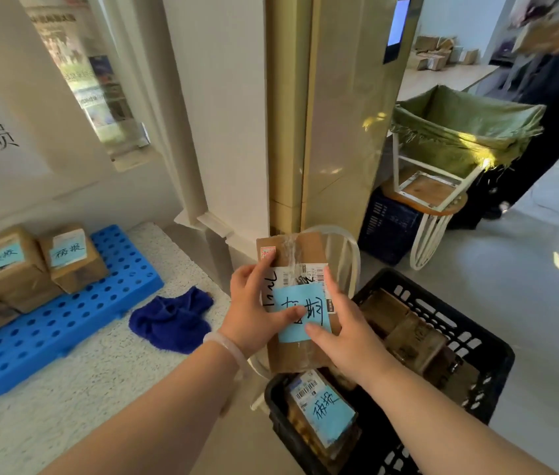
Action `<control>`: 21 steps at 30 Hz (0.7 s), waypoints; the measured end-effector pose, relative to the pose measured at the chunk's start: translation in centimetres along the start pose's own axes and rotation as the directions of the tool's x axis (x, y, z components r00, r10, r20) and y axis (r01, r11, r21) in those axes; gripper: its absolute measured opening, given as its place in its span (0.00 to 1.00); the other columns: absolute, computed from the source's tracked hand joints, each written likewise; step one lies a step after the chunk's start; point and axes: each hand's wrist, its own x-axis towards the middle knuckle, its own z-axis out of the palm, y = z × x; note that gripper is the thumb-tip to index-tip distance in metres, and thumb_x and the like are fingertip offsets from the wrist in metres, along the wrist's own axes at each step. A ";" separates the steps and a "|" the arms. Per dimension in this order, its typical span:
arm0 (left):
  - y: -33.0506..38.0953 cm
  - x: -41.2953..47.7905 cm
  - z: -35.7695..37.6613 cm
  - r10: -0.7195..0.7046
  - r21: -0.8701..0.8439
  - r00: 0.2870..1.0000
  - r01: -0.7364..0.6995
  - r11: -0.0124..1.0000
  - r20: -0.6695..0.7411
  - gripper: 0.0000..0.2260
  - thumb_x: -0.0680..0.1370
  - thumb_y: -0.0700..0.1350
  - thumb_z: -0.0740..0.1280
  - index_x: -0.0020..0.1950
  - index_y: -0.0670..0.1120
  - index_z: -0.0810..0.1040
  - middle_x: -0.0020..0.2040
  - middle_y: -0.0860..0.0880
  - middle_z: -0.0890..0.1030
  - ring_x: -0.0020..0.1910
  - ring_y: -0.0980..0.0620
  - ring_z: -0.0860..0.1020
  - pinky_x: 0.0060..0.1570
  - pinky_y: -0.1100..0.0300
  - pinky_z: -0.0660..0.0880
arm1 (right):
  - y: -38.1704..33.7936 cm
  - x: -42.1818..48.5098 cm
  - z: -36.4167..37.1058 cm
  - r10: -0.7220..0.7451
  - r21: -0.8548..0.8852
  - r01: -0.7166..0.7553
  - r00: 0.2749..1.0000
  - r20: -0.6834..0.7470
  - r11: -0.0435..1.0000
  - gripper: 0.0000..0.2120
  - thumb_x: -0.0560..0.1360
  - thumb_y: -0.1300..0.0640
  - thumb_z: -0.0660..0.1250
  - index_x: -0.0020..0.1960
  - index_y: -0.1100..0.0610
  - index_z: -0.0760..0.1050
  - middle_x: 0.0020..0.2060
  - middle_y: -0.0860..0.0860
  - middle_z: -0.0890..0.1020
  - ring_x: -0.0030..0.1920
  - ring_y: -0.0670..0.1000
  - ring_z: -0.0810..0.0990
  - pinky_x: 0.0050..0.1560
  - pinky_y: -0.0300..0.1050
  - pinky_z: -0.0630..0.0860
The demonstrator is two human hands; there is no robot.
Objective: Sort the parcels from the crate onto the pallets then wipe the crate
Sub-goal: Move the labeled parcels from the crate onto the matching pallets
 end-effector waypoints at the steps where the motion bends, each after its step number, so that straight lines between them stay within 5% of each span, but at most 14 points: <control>1: -0.3 -0.2 -1.2 0.007 -0.020 1.000 -0.007 1.000 -0.028 0.42 0.68 0.48 0.79 0.71 0.67 0.57 0.67 0.53 0.60 0.66 0.55 0.65 0.61 0.67 0.73 | -0.7 0.1 1.1 -0.022 -0.023 0.022 1.000 0.019 0.999 0.42 0.78 0.55 0.68 0.73 0.28 0.43 0.65 0.41 0.64 0.62 0.40 0.70 0.61 0.40 0.74; 6: -2.8 -2.8 -8.3 -0.004 -0.082 0.996 -0.003 0.997 -0.092 0.38 0.69 0.49 0.78 0.73 0.65 0.61 0.70 0.61 0.61 0.71 0.58 0.64 0.68 0.56 0.71 | -4.3 1.1 7.7 -0.084 -0.071 0.089 0.993 0.079 0.993 0.42 0.76 0.54 0.71 0.76 0.33 0.46 0.68 0.44 0.63 0.67 0.44 0.68 0.63 0.40 0.73; 11: -6.3 -7.7 -17.1 -0.062 0.015 0.998 0.062 0.998 0.002 0.40 0.66 0.59 0.75 0.71 0.72 0.56 0.77 0.66 0.46 0.75 0.59 0.56 0.72 0.57 0.66 | -7.5 1.5 16.1 -0.087 -0.034 0.093 0.984 0.159 0.995 0.44 0.74 0.53 0.73 0.76 0.31 0.49 0.68 0.43 0.64 0.65 0.44 0.69 0.60 0.44 0.77; 13: -7.7 -9.9 -20.5 -0.062 0.074 0.998 0.062 0.995 0.000 0.42 0.66 0.57 0.77 0.70 0.72 0.54 0.77 0.66 0.42 0.73 0.65 0.53 0.72 0.61 0.63 | -8.8 1.6 19.8 -0.098 -0.026 0.105 0.974 0.206 0.994 0.45 0.73 0.54 0.74 0.76 0.30 0.49 0.67 0.42 0.63 0.65 0.44 0.70 0.59 0.44 0.78; 15: -9.1 -12.1 -23.8 -0.055 0.117 0.998 0.056 0.992 -0.011 0.45 0.67 0.53 0.79 0.72 0.70 0.53 0.76 0.66 0.39 0.71 0.70 0.51 0.72 0.56 0.66 | -10.1 1.4 23.4 -0.118 -0.027 0.128 0.961 0.250 0.991 0.44 0.74 0.57 0.73 0.76 0.33 0.50 0.66 0.43 0.64 0.63 0.43 0.70 0.57 0.40 0.78; 21: -13.2 -19.1 -33.2 -0.149 0.142 0.975 0.173 0.975 -0.166 0.47 0.66 0.50 0.80 0.71 0.71 0.51 0.76 0.66 0.39 0.74 0.61 0.52 0.70 0.54 0.68 | -13.7 0.8 34.9 -0.172 0.011 0.184 0.895 0.412 0.983 0.46 0.73 0.59 0.74 0.77 0.34 0.51 0.66 0.44 0.66 0.63 0.43 0.72 0.61 0.45 0.77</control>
